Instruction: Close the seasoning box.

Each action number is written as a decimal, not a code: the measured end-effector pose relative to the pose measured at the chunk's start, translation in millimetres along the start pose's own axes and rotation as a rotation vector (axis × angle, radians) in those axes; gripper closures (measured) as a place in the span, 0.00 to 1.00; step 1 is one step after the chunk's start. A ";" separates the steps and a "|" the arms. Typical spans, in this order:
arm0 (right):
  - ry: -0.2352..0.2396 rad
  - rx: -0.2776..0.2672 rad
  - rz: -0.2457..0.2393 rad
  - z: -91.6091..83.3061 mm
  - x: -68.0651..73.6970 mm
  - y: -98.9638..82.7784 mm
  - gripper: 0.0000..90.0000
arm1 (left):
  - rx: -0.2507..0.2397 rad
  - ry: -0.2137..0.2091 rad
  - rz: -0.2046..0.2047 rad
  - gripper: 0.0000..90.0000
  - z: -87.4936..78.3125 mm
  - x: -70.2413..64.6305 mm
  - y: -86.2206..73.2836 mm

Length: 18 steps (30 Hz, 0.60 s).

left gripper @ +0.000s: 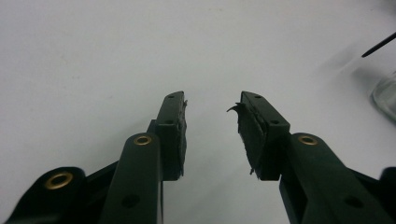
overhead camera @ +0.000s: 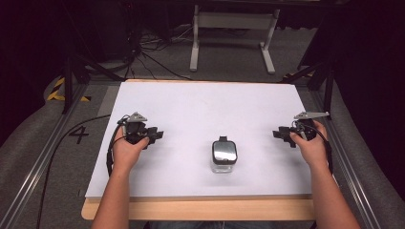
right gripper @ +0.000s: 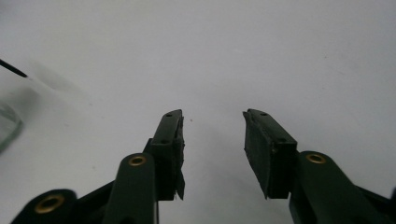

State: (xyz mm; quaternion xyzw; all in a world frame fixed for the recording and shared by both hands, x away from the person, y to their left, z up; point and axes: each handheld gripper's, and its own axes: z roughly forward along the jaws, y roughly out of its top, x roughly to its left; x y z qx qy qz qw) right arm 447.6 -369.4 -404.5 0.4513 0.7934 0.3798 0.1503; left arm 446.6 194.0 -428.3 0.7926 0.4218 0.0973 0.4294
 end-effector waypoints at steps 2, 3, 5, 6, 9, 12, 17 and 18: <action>-0.001 0.007 0.000 3.6 -2.3 -3.4 0.64 | 0.006 -0.003 -0.011 0.68 3.2 4.1 -4.6; 0.000 0.009 0.002 5.5 -2.8 -5.0 0.63 | 0.004 0.003 -0.011 0.68 5.1 6.9 -7.5; -0.008 0.007 -0.013 9.1 -4.0 -9.0 0.62 | 0.012 0.014 -0.010 0.67 6.9 10.1 -11.1; -0.011 0.006 -0.023 10.4 -4.2 -10.5 0.61 | 0.004 0.014 -0.004 0.67 8.8 12.1 -12.9; -0.011 -0.016 -0.028 12.7 -3.9 -16.1 0.59 | 0.022 0.014 0.000 0.65 12.8 14.5 -17.8; -0.023 -0.022 -0.035 16.4 -3.2 -22.2 0.59 | 0.023 0.018 0.019 0.64 16.4 14.3 -19.3; -0.034 -0.019 -0.048 21.1 -2.2 -24.7 0.58 | 0.028 0.026 0.038 0.63 19.2 10.7 -17.8; -0.033 -0.020 -0.049 21.5 -1.7 -24.5 0.58 | 0.031 0.030 0.044 0.62 19.7 10.7 -17.6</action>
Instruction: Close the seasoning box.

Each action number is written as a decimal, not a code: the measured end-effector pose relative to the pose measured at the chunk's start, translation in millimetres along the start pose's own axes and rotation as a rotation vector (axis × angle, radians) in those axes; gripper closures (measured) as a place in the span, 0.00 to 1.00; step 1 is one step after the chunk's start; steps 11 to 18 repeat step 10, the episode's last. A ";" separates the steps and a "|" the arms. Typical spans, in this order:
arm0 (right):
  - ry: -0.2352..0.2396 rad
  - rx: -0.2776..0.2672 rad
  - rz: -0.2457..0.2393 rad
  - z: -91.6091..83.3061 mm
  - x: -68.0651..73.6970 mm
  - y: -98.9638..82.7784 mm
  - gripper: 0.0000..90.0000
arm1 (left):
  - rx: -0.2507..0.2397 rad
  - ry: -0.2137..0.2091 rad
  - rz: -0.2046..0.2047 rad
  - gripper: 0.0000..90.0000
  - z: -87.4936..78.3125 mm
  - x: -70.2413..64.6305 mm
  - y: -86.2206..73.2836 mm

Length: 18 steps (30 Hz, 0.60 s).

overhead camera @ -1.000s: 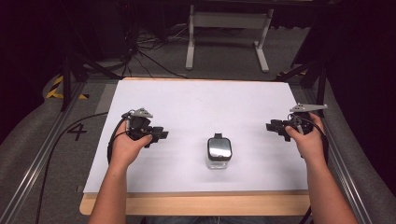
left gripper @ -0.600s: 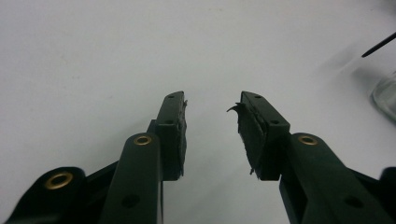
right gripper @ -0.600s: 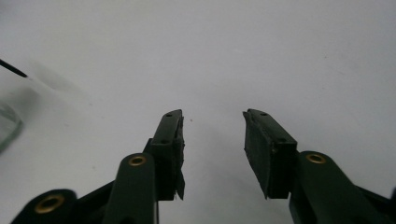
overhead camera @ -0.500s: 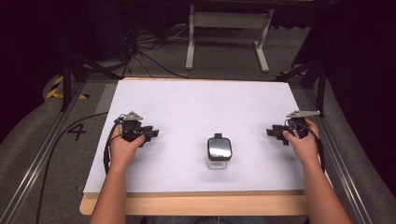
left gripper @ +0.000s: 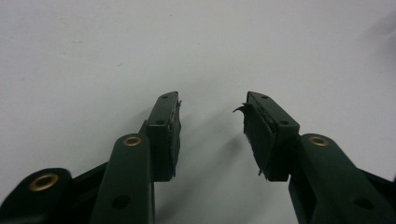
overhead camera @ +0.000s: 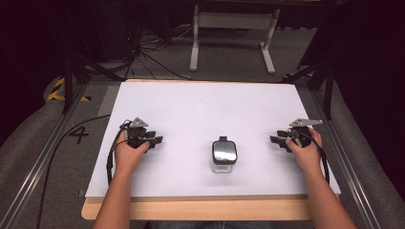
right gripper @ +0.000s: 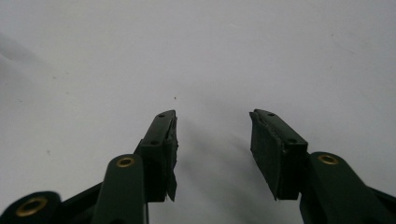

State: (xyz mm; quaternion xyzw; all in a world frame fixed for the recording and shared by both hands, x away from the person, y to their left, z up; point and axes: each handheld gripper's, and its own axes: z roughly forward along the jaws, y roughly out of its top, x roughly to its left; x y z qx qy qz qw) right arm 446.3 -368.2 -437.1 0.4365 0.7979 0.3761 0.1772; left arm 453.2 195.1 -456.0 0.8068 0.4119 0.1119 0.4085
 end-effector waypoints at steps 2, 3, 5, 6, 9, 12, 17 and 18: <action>-0.002 0.003 -0.002 0.5 0.4 0.0 0.57 | 0.003 -0.005 -0.009 0.62 -0.1 -0.3 0.1; 0.001 0.004 -0.002 0.8 0.8 0.0 0.57 | 0.011 -0.009 -0.015 0.62 -0.8 -0.3 0.3; 0.002 0.005 -0.001 0.9 1.4 0.2 0.57 | -0.007 -0.010 -0.022 0.61 -0.1 -0.8 0.2; -0.001 0.002 0.000 0.8 1.7 0.5 0.57 | -0.005 -0.014 -0.026 0.61 -0.9 -1.3 0.8; 0.005 -0.002 0.008 0.7 3.1 1.2 0.56 | -0.023 -0.023 -0.030 0.60 -2.9 -3.9 3.9; 0.001 -0.002 0.005 1.1 3.7 1.4 0.55 | -0.024 -0.026 -0.036 0.59 -4.6 -4.9 5.5; 0.001 -0.002 0.005 1.1 3.7 1.4 0.55 | -0.024 -0.026 -0.036 0.59 -4.6 -4.9 5.5; 0.001 -0.002 0.005 1.1 3.7 1.4 0.55 | -0.024 -0.026 -0.036 0.59 -4.6 -4.9 5.5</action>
